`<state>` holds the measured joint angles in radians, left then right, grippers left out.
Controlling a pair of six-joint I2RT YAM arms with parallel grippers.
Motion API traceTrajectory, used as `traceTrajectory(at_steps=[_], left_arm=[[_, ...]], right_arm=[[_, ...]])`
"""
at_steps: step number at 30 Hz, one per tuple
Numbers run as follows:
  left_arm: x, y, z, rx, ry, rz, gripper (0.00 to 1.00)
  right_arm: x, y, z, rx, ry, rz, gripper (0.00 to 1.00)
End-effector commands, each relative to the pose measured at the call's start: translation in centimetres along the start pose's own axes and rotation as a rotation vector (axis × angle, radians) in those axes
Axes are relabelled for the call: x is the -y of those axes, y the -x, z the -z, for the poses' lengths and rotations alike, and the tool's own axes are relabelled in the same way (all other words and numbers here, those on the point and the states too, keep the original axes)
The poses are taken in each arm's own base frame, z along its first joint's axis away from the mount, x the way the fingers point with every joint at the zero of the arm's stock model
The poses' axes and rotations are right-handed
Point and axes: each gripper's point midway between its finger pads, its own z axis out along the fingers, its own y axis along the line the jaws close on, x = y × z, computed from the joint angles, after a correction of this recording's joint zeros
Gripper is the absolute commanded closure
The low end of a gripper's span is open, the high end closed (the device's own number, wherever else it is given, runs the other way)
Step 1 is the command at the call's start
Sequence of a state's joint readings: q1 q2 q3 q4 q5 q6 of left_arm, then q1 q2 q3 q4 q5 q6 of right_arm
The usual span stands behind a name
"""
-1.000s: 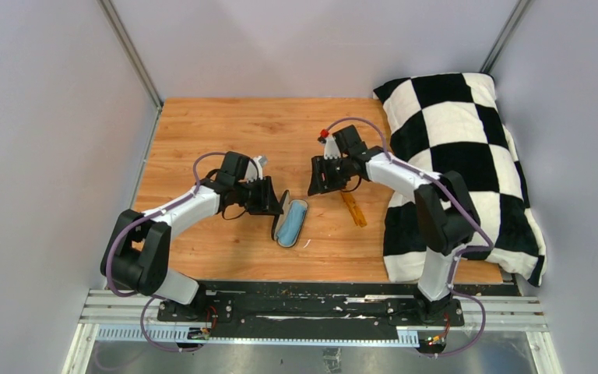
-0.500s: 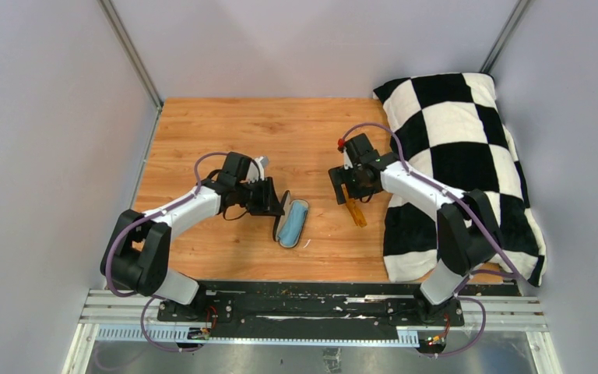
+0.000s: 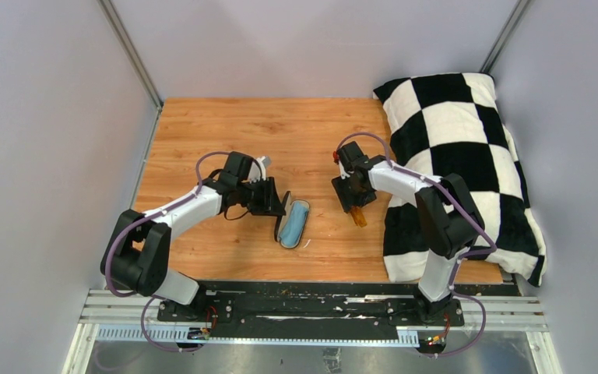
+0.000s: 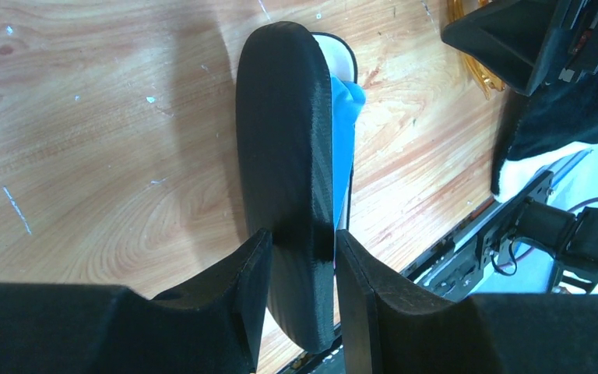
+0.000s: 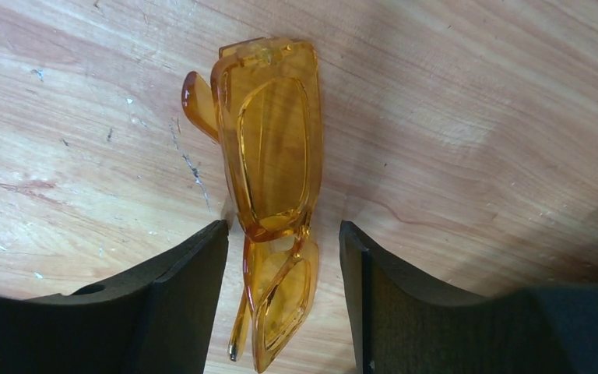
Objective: Organize the sunglasses
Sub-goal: Adjust the sunglasses at the center of the board.
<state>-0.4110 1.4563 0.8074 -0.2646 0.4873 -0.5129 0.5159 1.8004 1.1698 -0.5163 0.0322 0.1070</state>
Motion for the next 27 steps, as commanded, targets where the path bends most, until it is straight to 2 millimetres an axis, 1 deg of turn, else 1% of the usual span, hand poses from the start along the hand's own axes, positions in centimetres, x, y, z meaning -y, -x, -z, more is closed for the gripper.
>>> traceTrajectory(at_steps=[1, 4, 6, 10, 13, 16, 19, 21, 24, 27], left_arm=[[0.8, 0.6, 0.1, 0.008, -0.006, -0.009, 0.61], [0.6, 0.5, 0.0, 0.005, -0.002, -0.006, 0.61], [0.7, 0.5, -0.1, 0.004, -0.003, -0.005, 0.61], [0.7, 0.4, -0.1, 0.001, -0.002, -0.006, 0.61], [0.7, 0.3, -0.2, -0.001, -0.002, -0.008, 0.61], [0.6, 0.3, -0.1, 0.001, 0.000, -0.008, 0.61], [0.6, 0.3, -0.2, -0.001, -0.001, -0.008, 0.61], [0.6, 0.2, -0.3, -0.006, -0.002, -0.007, 0.61], [0.7, 0.3, -0.4, -0.005, -0.006, -0.009, 0.61], [0.8, 0.3, -0.4, -0.006, -0.008, -0.010, 0.61]], right_arm=[[-0.3, 1.0, 0.6, 0.018, 0.015, -0.019, 0.39], [-2.6, 0.8, 1.2, 0.015, 0.117, -0.051, 0.37], [-3.7, 0.7, 1.6, 0.018, 0.144, -0.063, 0.37], [-5.8, 1.2, 2.7, 0.048, 0.176, -0.029, 0.37], [-7.1, 1.7, 3.6, 0.066, 0.204, -0.005, 0.38], [-7.9, 2.3, 4.9, 0.102, 0.230, 0.007, 0.39], [-8.0, 3.1, 6.5, 0.169, 0.250, 0.003, 0.39], [-7.6, 3.4, 7.1, 0.205, 0.238, -0.010, 0.38], [-6.2, 3.0, 6.9, 0.210, 0.183, -0.060, 0.38], [-4.5, 2.0, 5.7, 0.173, 0.116, -0.151, 0.36]])
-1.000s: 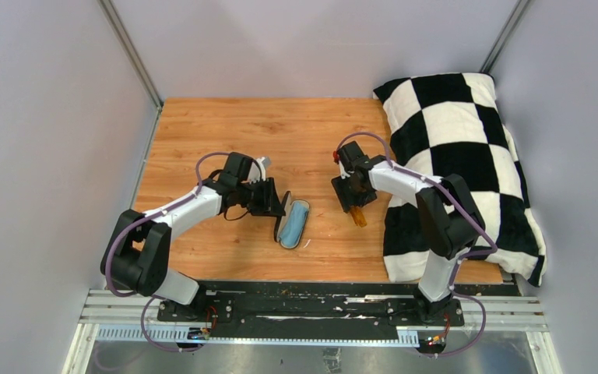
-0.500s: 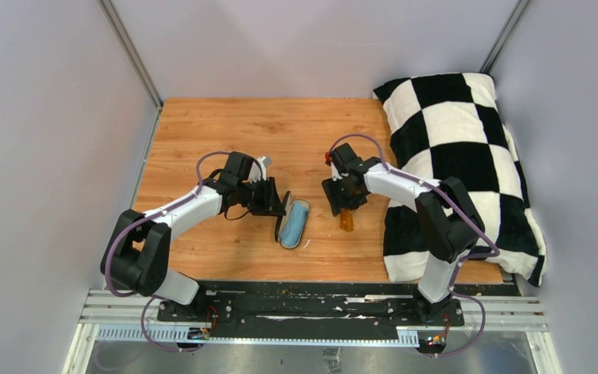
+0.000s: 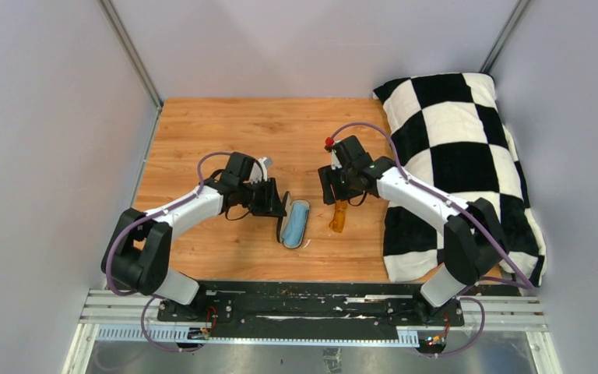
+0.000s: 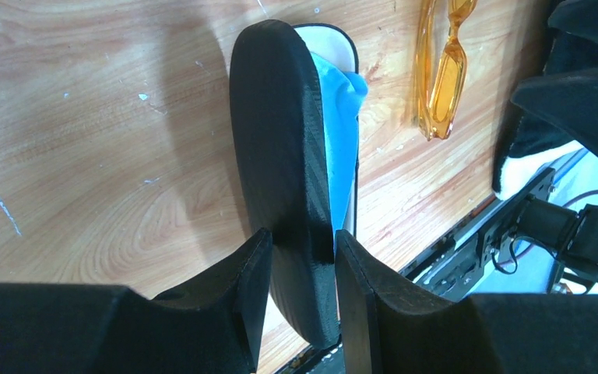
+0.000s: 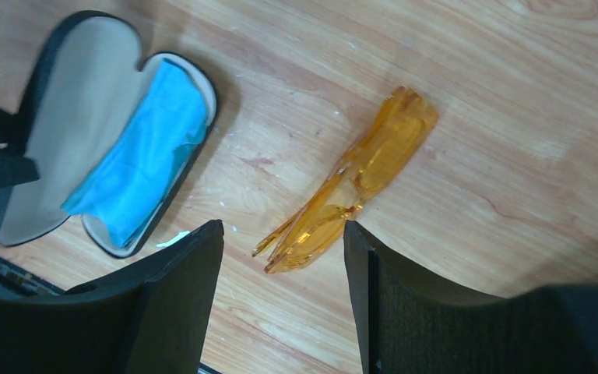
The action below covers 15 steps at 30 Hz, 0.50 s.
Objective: Organize the sunglasses
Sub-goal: Adjust the sunglasses at the center of the board.
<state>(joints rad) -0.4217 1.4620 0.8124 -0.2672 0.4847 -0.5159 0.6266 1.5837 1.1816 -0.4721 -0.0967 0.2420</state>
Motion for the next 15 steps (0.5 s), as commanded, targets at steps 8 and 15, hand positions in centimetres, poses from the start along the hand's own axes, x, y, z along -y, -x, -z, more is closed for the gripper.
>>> traceTrajectory(at_steps=[8, 15], left_arm=[[0.6, 0.4, -0.3, -0.002, -0.010, -0.010, 0.61], [0.7, 0.4, -0.4, -0.002, -0.012, -0.014, 0.61]], right_arm=[[5.3, -4.6, -1.4, -0.093, -0.181, -0.297, 0.38], [5.6, -5.9, -1.6, -0.120, -0.191, -0.293, 0.40]])
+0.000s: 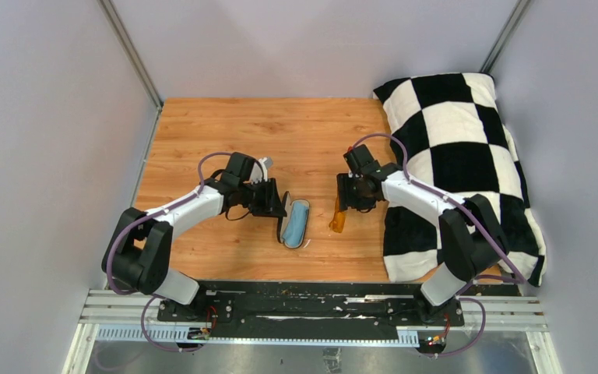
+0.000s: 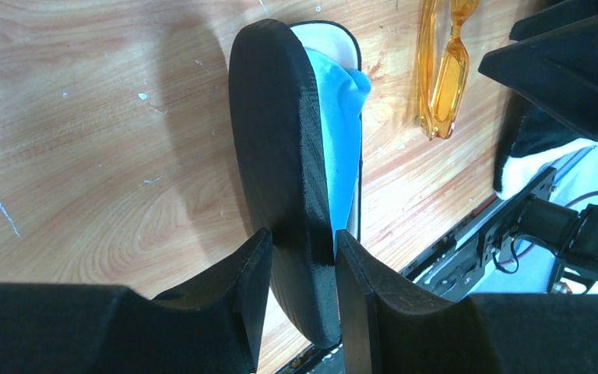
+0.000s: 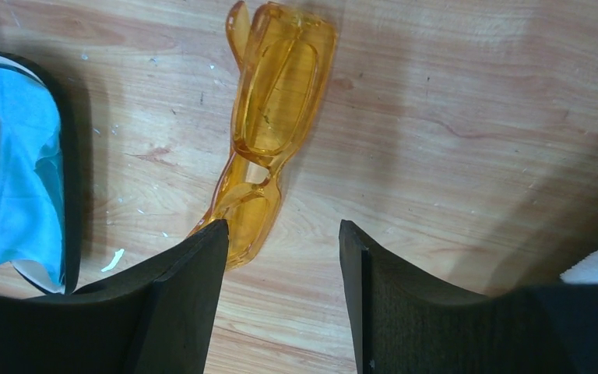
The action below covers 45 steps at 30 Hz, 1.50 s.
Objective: Organize the sunglasses
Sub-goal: Adjust the sunglasses at the center of the board.
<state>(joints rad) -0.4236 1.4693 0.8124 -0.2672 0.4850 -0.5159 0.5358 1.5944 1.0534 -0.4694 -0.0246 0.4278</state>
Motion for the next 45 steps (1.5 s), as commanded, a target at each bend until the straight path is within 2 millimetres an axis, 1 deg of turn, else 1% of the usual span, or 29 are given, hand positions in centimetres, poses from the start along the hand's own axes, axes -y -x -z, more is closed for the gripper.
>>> traceTrajectory(at_steps=[1, 6, 11, 15, 17, 21, 24, 30, 32, 33, 35, 36, 38, 41, 42, 43, 45], left_arm=[[0.7, 0.5, -0.2, 0.004, -0.013, -0.015, 0.61], [0.7, 0.3, -0.3, 0.000, -0.012, -0.014, 0.61], [0.8, 0.4, -0.3, 0.000, -0.013, -0.015, 0.61], [0.9, 0.5, -0.4, 0.000, -0.015, -0.016, 0.61], [1.0, 0.4, -0.4, -0.001, -0.014, -0.016, 0.61], [0.9, 0.3, -0.4, -0.003, -0.011, -0.016, 0.61], [1.0, 0.3, -0.4, -0.003, -0.011, -0.016, 0.61], [1.2, 0.4, -0.4, -0.003, -0.014, -0.019, 0.61], [1.2, 0.4, -0.4, -0.004, -0.015, -0.020, 0.61], [1.2, 0.3, -0.4, -0.006, -0.015, -0.022, 0.61], [1.3, 0.3, -0.4, -0.006, -0.016, -0.023, 0.61], [1.3, 0.2, -0.5, -0.007, -0.015, -0.023, 0.61], [1.3, 0.2, -0.5, -0.009, -0.016, -0.022, 0.61], [1.4, 0.2, -0.5, -0.008, -0.016, -0.025, 0.61], [1.4, 0.2, -0.4, -0.007, -0.014, -0.026, 0.61], [1.5, 0.2, -0.4, -0.007, -0.014, -0.027, 0.61], [1.5, 0.2, -0.4, -0.008, -0.011, -0.028, 0.61]], right_arm=[[1.0, -1.2, -0.3, -0.029, -0.038, -0.024, 0.41], [0.8, -1.5, -0.6, -0.042, -0.025, -0.019, 0.42], [-0.4, -1.1, -0.7, -0.037, 0.013, -0.011, 0.42], [-2.5, -0.4, -1.3, -0.039, 0.061, 0.019, 0.42], [-3.6, -0.1, -1.9, -0.051, 0.076, 0.039, 0.42], [-5.5, 1.1, -2.0, -0.039, 0.105, 0.075, 0.43], [-5.5, 1.6, -1.7, -0.033, 0.090, 0.092, 0.41], [-4.5, 2.6, -0.4, 0.015, 0.042, 0.129, 0.37], [-4.3, 3.0, -0.1, 0.026, 0.030, 0.160, 0.37], [-3.8, 3.5, -0.1, 0.039, 0.000, 0.182, 0.39], [-4.1, 4.4, -0.3, 0.045, 0.013, 0.247, 0.41], [-4.6, 4.7, -0.6, 0.037, 0.039, 0.284, 0.42], [-4.8, 5.6, -1.5, 0.022, 0.025, 0.326, 0.45], [-4.4, 8.2, -2.5, 0.057, -0.035, 0.355, 0.47], [-4.5, 8.7, -3.1, 0.051, -0.027, 0.356, 0.48], [-4.4, 9.1, -3.8, 0.038, -0.019, 0.344, 0.49], [-4.4, 9.3, -5.2, -0.003, 0.026, 0.314, 0.51]])
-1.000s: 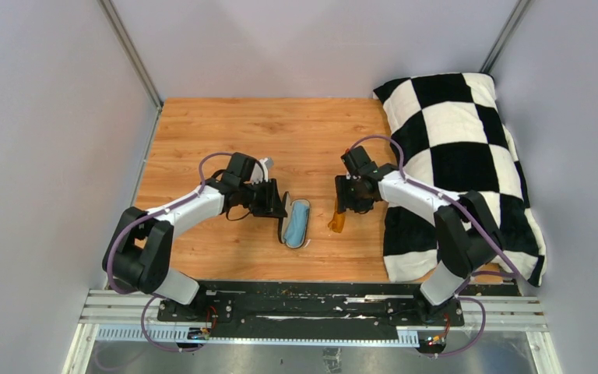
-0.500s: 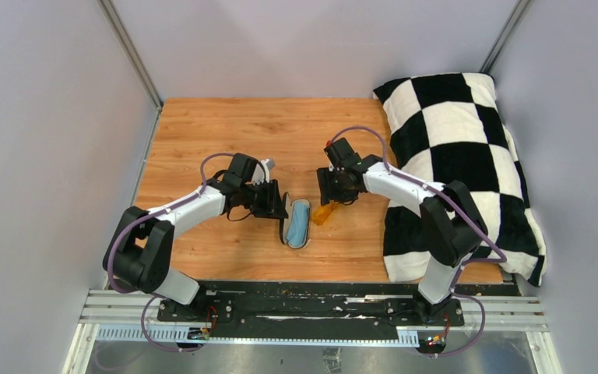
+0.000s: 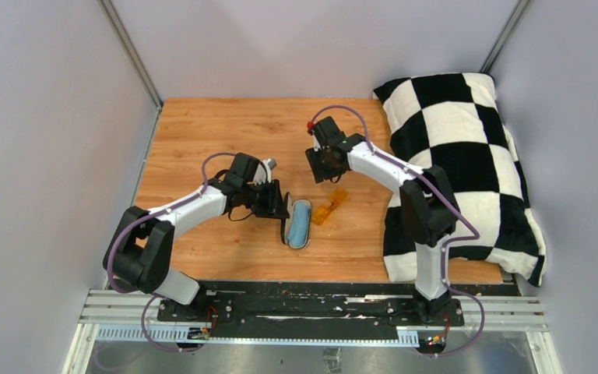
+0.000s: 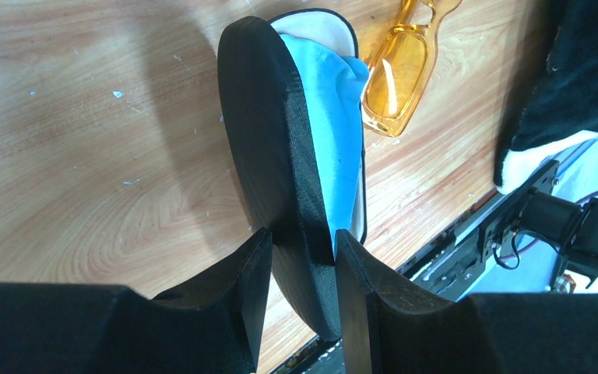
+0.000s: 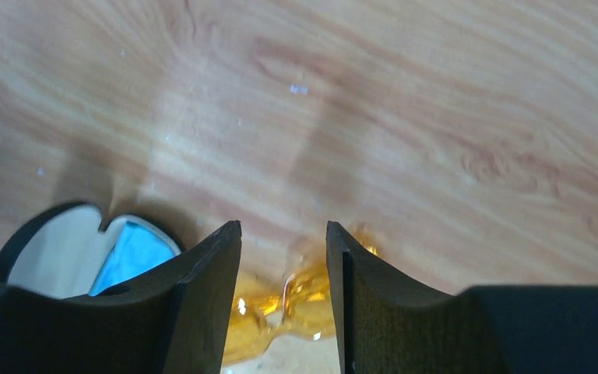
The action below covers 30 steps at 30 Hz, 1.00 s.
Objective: Organize the sunglasses
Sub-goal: Adjust the sunglasses at the center of the board.
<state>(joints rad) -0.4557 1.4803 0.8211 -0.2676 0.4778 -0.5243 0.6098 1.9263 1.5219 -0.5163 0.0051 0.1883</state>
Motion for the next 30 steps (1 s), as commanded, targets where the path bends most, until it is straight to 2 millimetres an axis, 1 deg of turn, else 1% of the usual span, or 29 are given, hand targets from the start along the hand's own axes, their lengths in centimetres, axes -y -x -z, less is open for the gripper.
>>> traceTrajectory(at_steps=[1, 4, 8, 9, 10, 11, 19, 21, 23, 24, 25, 27, 28, 30], left_arm=[[0.7, 0.7, 0.1, 0.009, -0.005, -0.014, 0.61], [0.7, 0.6, 0.2, 0.009, -0.003, -0.014, 0.61], [0.7, 0.8, 0.1, 0.008, -0.004, -0.018, 0.61], [0.7, 0.9, 0.0, 0.008, -0.004, -0.020, 0.61], [0.8, 0.9, 0.0, 0.007, -0.004, -0.020, 0.61], [0.7, 0.8, 0.0, 0.004, -0.002, -0.021, 0.61], [0.2, 0.6, -0.5, -0.005, 0.006, -0.018, 0.61], [0.2, 0.6, -0.6, -0.007, 0.005, -0.020, 0.61], [0.2, 0.6, -0.6, -0.007, 0.005, -0.023, 0.61], [0.2, 0.6, -0.6, -0.008, 0.005, -0.023, 0.61], [0.2, 0.7, -0.7, -0.008, 0.004, -0.024, 0.61], [0.2, 0.6, -0.6, -0.008, 0.004, -0.024, 0.61], [0.2, 0.6, -0.7, -0.008, 0.004, -0.023, 0.61], [0.2, 0.6, -0.7, -0.009, 0.004, -0.023, 0.61]], right_arm=[[1.8, -0.9, -2.7, -0.103, 0.016, -0.005, 0.51], [2.2, -1.9, -3.3, -0.149, 0.021, -0.031, 0.51], [2.8, -4.3, -3.1, -0.197, -0.009, -0.051, 0.51], [3.1, -5.1, -2.8, -0.213, -0.026, -0.068, 0.52], [3.4, -6.4, -2.1, -0.241, -0.036, -0.097, 0.54], [3.3, -7.3, -1.5, -0.253, -0.035, -0.125, 0.54], [2.6, -15.4, 2.3, -0.317, -0.036, -0.258, 0.54], [2.0, -17.3, 3.5, -0.328, -0.033, -0.269, 0.54], [1.2, -18.2, 4.4, -0.328, -0.029, -0.263, 0.52], [1.1, -18.8, 4.9, -0.335, -0.036, -0.257, 0.51], [1.0, -18.9, 5.3, -0.330, -0.050, -0.245, 0.48], [1.8, -18.3, 6.2, -0.291, -0.093, -0.232, 0.44], [2.3, -17.6, 6.6, -0.256, -0.119, -0.219, 0.41], [2.5, -15.8, 7.1, -0.186, -0.111, -0.182, 0.37]])
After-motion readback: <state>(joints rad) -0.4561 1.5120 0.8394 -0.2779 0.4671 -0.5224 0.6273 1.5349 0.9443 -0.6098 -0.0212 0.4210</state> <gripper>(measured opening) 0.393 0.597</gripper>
